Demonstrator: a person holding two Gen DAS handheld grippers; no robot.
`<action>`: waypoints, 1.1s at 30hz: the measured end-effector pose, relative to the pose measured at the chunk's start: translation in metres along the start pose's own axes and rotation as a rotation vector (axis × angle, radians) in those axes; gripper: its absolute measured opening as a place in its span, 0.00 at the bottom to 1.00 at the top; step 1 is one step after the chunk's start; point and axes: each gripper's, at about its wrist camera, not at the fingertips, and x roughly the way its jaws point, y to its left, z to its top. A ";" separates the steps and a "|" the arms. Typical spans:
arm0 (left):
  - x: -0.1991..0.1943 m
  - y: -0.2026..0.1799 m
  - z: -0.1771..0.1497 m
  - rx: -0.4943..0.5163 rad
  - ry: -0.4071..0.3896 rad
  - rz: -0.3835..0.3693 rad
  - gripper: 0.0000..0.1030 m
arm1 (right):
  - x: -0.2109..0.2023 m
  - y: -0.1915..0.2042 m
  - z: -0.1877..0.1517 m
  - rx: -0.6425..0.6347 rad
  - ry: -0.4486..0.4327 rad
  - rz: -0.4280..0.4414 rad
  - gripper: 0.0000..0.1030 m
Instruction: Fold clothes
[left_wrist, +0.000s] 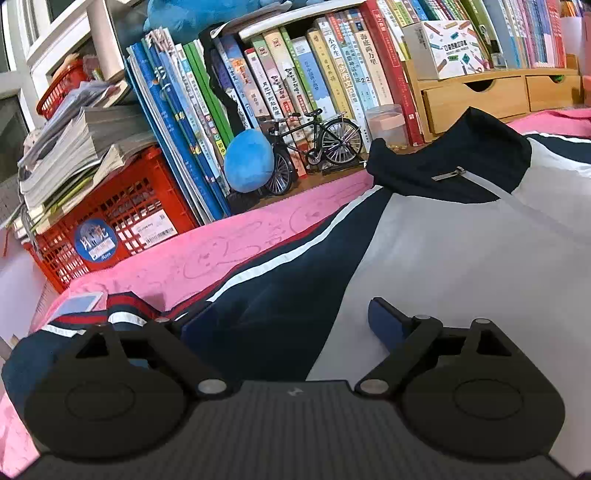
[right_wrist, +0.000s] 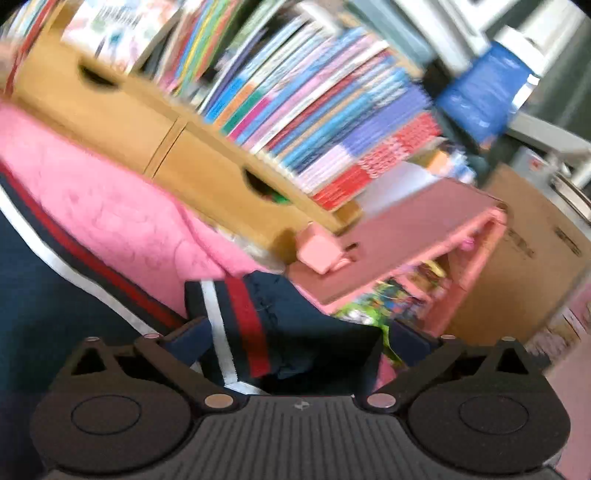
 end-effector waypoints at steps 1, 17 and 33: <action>0.000 0.001 0.000 -0.006 0.002 -0.003 0.88 | 0.007 -0.008 0.001 0.027 0.032 -0.042 0.26; 0.003 0.010 0.001 -0.054 0.018 -0.036 0.90 | -0.060 -0.119 -0.027 -0.012 0.040 -0.327 0.80; 0.006 0.020 0.001 -0.111 0.043 -0.058 0.99 | -0.107 -0.022 -0.014 0.229 0.085 0.206 0.72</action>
